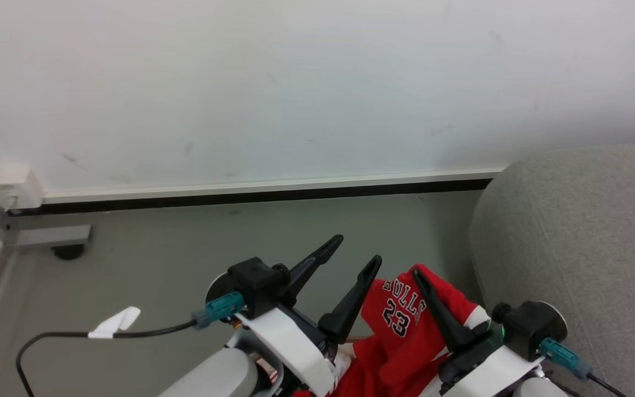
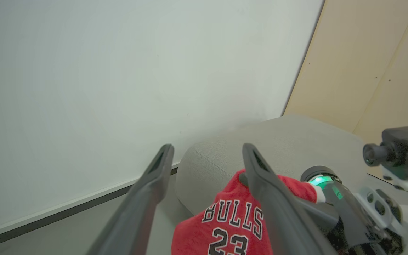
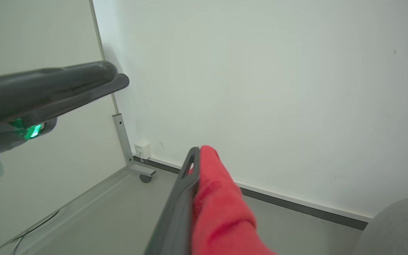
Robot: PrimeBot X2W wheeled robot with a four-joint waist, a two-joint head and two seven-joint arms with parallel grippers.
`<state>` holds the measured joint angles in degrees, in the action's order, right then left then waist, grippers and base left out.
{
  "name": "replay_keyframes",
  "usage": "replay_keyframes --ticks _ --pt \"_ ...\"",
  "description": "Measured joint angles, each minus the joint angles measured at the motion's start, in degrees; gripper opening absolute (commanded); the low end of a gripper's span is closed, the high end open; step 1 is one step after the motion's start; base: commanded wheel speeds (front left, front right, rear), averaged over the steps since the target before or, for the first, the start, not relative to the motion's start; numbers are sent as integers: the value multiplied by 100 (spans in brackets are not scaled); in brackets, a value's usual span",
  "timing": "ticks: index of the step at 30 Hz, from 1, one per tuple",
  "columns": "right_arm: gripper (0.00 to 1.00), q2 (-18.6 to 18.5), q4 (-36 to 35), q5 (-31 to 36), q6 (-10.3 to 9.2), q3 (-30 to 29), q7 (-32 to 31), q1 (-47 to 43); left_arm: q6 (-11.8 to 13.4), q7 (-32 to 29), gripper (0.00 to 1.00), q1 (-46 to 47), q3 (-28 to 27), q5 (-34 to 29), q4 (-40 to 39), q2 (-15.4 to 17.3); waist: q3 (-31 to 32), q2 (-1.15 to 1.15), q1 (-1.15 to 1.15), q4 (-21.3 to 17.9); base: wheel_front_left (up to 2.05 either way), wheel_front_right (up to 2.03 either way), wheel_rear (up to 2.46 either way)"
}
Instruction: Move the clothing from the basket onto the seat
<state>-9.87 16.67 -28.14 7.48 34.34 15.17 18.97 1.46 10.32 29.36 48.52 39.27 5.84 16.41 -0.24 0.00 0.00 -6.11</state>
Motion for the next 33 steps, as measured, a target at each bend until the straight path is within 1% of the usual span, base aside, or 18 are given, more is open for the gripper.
replay_keyframes --ticks 9,13,14,15,16,17,19,20,21,27,33 --pt "0 -268 -237 302 0 -587 0 -91 -26 279 100 -68 2 -216 -32 73 -100 0 0 -825 0 0 0" --pt "0 -393 -383 400 0 -831 0 -143 -79 379 100 -124 49 -370 -22 74 -123 0 0 -1198 0 0 0" --pt "0 -447 -449 432 0 -957 0 -155 -96 399 100 -146 57 -410 -7 60 -137 0 0 -1378 0 0 0" --pt "0 -460 -494 449 0 -1012 0 -163 -100 420 100 -155 63 -453 8 54 -146 0 0 -1463 0 0 0" --pt "0 -460 -494 449 0 -1012 0 -163 -100 420 100 -155 63 -453 8 54 -146 0 0 -1463 0 0 0" --pt "0 -469 -558 489 0 -1077 0 -180 -102 437 100 -176 56 -554 54 48 -170 0 0 -1629 0 0 0" --pt "0 -469 -586 502 0 -1094 0 -202 -99 439 100 -189 38 -610 92 48 -200 0 0 -1787 0 0 0" --pt "0 -469 -586 502 0 -1094 0 -202 -99 439 100 -189 38 -610 92 48 -200 0 0 -1787 0 0 0" --pt "0 -469 -605 521 0 -1090 0 -210 -102 446 100 -195 32 -657 123 44 -230 0 0 -1936 0 0 0" --pt "0 -464 -648 530 0 -1039 0 -210 -144 475 100 -224 3 -826 196 5 -332 0 0 -2265 0 0 0" --pt "0 -454 -651 533 0 -1039 0 -210 -204 479 100 -242 -58 -944 256 -67 -413 0 0 -2349 0 0 0"
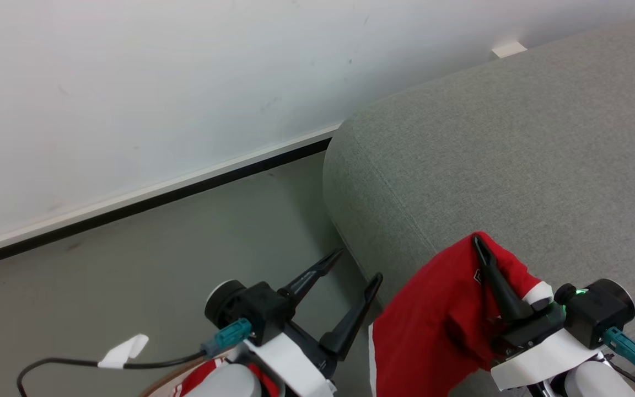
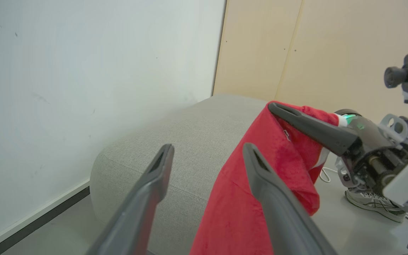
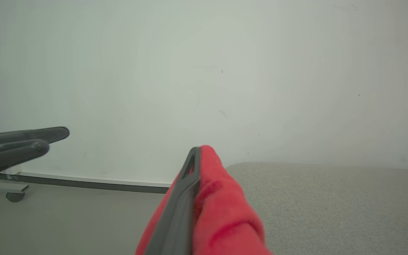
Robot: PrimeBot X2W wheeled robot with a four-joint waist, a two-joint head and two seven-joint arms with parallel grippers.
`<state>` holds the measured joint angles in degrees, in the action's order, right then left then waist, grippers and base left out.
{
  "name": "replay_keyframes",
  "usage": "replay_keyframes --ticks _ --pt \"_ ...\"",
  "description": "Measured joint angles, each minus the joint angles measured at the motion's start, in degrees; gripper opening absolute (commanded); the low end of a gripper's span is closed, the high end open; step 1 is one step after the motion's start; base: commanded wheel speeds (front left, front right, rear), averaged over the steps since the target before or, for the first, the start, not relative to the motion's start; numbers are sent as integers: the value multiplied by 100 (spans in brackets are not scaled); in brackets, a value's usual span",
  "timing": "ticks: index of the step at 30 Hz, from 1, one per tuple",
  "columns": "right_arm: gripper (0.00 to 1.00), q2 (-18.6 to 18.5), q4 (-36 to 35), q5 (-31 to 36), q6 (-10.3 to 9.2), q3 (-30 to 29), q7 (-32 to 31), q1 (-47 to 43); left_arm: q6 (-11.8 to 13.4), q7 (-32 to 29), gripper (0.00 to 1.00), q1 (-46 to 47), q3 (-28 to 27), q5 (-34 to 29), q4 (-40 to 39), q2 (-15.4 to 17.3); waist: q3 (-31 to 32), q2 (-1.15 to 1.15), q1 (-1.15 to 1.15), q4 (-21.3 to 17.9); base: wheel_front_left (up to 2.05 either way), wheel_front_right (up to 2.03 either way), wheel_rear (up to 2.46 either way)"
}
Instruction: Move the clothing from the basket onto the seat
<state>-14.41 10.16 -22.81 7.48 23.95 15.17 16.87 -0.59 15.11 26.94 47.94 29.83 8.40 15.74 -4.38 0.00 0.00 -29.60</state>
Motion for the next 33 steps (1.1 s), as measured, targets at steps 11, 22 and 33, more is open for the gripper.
replay_keyframes --ticks 11,22,33 --pt "0 109 138 154 0 -537 -1 519 -100 1 100 65 -41 -65 87 13 -387 0 0 209 0 0 0" --pt "0 -720 746 -466 0 -1325 -336 2629 -281 -149 100 439 -79 -121 -137 352 -1314 0 1 802 0 0 0" --pt "0 -1696 1807 -374 1 -2412 -882 4030 -335 -241 100 777 -177 -144 -422 548 -2257 0 1 1536 0 0 0"
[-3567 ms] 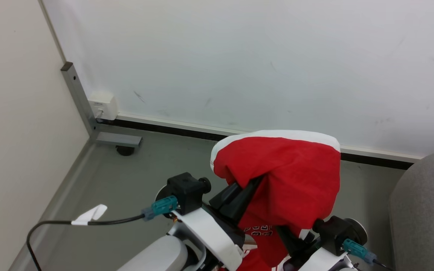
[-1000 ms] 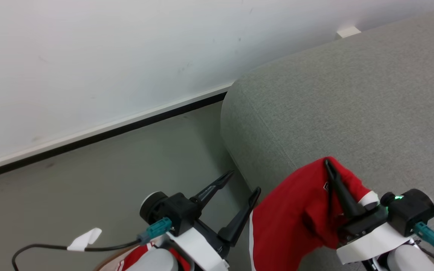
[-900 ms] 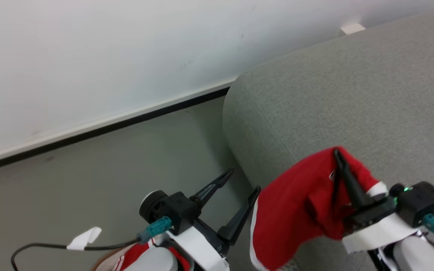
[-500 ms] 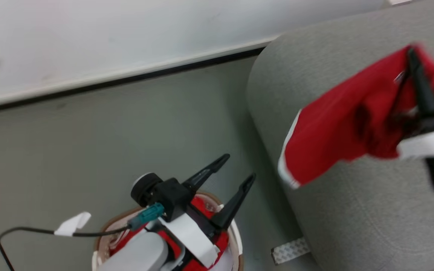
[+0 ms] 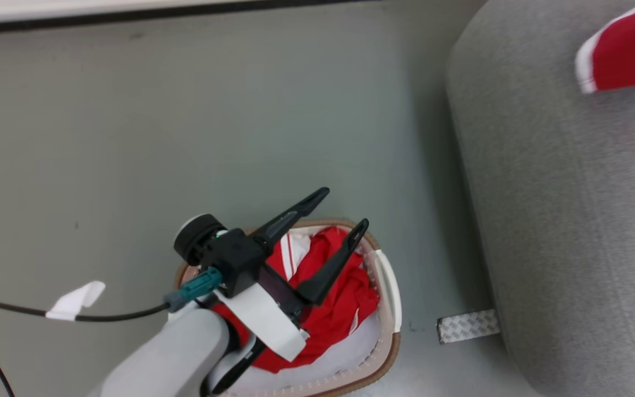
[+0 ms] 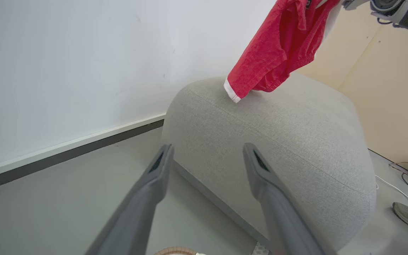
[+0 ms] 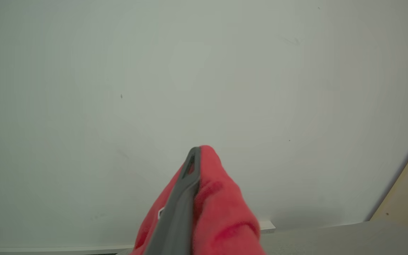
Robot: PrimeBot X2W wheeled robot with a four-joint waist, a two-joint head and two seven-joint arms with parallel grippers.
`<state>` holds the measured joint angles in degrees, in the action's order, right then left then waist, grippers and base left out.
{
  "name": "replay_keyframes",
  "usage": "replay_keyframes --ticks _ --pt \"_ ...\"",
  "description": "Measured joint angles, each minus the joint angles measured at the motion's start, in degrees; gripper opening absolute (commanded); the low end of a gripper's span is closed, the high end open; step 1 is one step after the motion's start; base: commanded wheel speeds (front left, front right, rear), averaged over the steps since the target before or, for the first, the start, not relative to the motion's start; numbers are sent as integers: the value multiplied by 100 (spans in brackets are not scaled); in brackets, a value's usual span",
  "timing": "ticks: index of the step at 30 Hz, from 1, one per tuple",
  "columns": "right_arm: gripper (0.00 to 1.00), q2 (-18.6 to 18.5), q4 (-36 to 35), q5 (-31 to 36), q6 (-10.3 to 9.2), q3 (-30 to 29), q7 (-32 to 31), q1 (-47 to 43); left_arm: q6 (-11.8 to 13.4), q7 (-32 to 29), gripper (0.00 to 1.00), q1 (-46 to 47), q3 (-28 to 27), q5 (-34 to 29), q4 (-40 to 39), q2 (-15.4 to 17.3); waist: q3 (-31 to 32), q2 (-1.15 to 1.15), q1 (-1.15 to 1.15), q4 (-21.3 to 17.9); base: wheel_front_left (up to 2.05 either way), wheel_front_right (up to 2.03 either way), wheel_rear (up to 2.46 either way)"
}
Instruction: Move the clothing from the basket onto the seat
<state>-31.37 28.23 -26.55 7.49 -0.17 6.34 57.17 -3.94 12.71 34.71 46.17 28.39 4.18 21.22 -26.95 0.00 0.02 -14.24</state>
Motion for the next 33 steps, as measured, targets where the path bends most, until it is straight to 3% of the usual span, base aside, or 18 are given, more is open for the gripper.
replay_keyframes --ticks 4,12,17,22,24,25,33 --pt "0 -198 411 427 0 -261 -191 201 30 -16 100 48 -66 -8 -87 124 -338 0 0 160 0 0 0" --pt "0 -207 1642 1274 0 -181 -916 216 53 -57 100 74 -135 -43 -154 360 -865 0 0 310 0 0 0" --pt "0 -118 2262 1396 0 -175 -1459 219 97 -57 100 95 -200 -41 -205 453 -984 0 0 349 0 0 0" --pt "1 -36 2454 1464 0 -163 -1486 294 132 -55 100 116 -235 -12 -226 479 -973 0 0 327 0 0 0" --pt "42 1 2521 1545 0 -166 -1483 307 145 -53 100 115 -244 -1 -219 487 -934 0 0 308 0 0 0" --pt "100 14 2544 1592 0 -168 -1480 313 146 -52 100 114 -244 5 -211 486 -905 0 -1 299 0 0 0" --pt "100 220 2751 1735 0 100 -1611 199 191 58 100 -40 -225 90 8 363 -444 0 -1 265 0 0 0"
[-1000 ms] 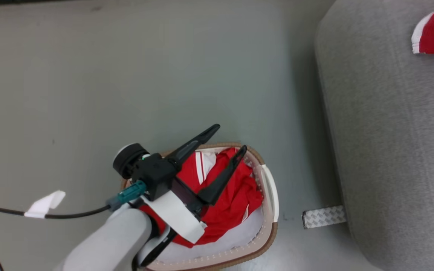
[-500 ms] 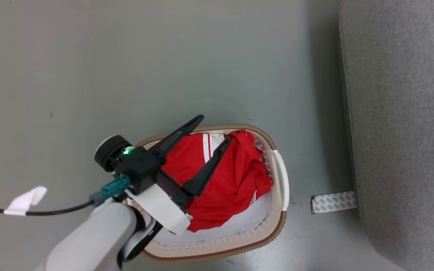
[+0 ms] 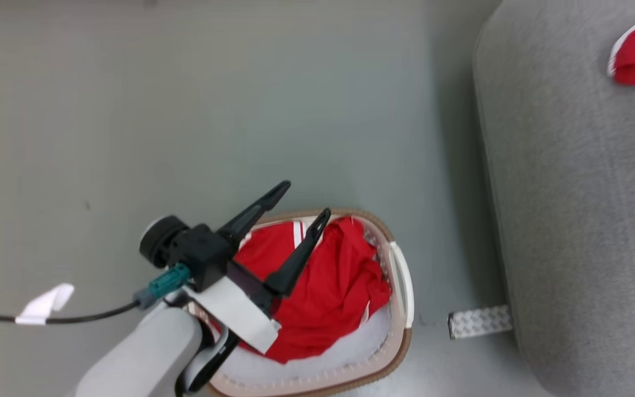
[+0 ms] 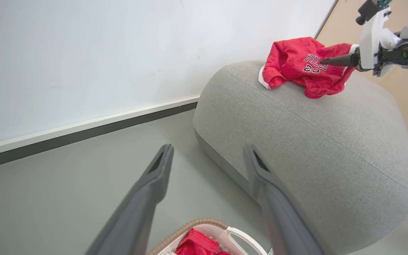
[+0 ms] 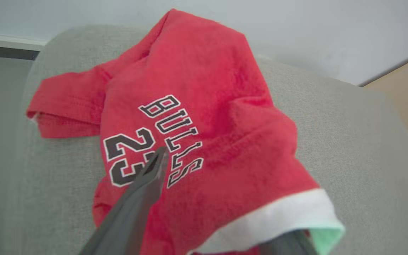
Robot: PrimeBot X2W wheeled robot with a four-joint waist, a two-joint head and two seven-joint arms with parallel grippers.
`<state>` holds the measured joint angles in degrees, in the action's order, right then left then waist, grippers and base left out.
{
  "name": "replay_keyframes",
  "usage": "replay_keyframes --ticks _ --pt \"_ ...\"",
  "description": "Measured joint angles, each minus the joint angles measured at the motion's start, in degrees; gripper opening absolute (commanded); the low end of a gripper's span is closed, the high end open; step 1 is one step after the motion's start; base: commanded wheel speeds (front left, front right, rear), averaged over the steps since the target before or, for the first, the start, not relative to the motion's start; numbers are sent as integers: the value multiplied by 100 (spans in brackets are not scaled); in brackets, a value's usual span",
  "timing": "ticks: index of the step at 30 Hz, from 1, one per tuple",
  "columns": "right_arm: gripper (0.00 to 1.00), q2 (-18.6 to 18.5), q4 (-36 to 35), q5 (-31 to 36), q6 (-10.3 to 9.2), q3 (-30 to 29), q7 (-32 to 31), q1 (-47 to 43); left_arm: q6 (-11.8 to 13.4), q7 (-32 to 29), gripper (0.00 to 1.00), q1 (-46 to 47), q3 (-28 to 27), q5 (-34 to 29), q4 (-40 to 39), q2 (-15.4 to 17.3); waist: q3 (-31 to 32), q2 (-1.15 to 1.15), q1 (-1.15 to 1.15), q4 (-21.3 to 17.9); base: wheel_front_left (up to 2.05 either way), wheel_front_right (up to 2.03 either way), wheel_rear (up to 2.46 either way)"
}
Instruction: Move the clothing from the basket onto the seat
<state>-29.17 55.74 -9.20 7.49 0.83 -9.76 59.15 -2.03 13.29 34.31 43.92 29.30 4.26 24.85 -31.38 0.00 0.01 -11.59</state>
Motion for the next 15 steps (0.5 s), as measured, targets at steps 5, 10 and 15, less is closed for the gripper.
replay_keyframes --ticks 5,10,15 --pt "100 55 70 -56 1 347 -243 -249 71 86 100 -248 -33 76 179 -73 512 0 0 -40 0 0 0" --pt "100 -63 -127 -118 1 829 -305 -555 159 137 100 -500 -100 163 314 -181 1095 0 -1 -56 0 0 0" --pt "100 -159 -716 -426 1 1434 -325 -799 309 149 100 -737 -307 304 441 -253 1689 0 -2 -44 0 0 0"
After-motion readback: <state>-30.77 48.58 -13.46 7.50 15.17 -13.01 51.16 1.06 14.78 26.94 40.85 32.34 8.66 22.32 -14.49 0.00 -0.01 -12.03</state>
